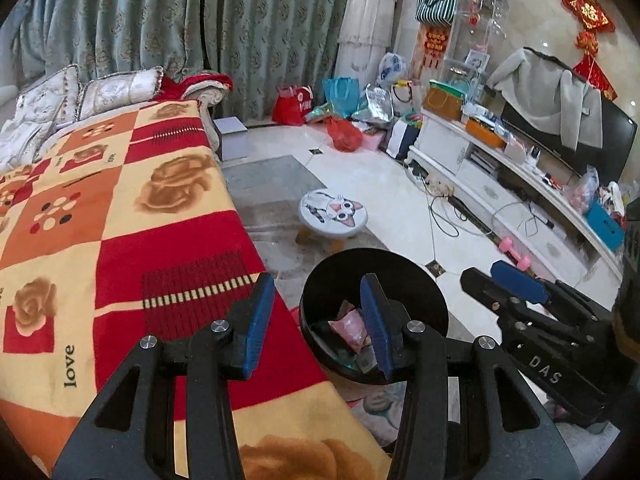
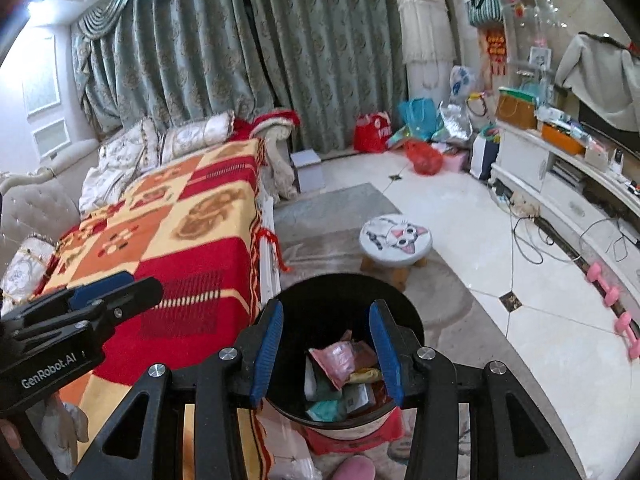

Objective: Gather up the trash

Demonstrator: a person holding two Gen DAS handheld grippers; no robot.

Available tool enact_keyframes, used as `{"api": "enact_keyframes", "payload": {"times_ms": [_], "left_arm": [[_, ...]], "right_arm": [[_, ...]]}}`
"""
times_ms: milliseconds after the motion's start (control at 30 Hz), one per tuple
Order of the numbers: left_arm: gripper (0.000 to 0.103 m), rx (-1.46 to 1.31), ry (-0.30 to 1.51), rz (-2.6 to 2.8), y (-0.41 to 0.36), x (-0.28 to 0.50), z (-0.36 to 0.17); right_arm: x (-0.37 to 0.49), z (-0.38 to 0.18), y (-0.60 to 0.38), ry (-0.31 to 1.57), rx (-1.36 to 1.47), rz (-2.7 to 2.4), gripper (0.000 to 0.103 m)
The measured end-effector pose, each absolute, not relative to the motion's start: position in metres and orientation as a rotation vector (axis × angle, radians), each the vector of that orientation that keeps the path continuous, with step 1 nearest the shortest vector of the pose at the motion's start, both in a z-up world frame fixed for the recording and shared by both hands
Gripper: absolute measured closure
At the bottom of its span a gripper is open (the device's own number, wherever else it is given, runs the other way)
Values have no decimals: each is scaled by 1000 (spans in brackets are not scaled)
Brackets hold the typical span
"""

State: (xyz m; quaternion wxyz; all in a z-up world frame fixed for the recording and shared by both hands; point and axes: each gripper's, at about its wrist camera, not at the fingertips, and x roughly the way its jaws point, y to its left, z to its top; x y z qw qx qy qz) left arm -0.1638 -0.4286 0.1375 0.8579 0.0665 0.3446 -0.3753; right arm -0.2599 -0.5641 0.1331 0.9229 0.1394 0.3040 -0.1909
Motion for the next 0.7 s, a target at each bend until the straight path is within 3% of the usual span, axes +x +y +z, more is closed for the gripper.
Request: {"api": "enact_keyframes", "payload": {"times_ms": [267,467,700], "left_arm": [[60,118,664,-783,-417,-174,151],[60,105,644,-783,-412,-174,155],[60,86,643,-777,-407,-172,157]], "right_arm": [[-266,151,-557,575,259,-406,57],[-269,160,-550,542,227,-425,39],[-271,169,-545,518,212,-430,37]]}}
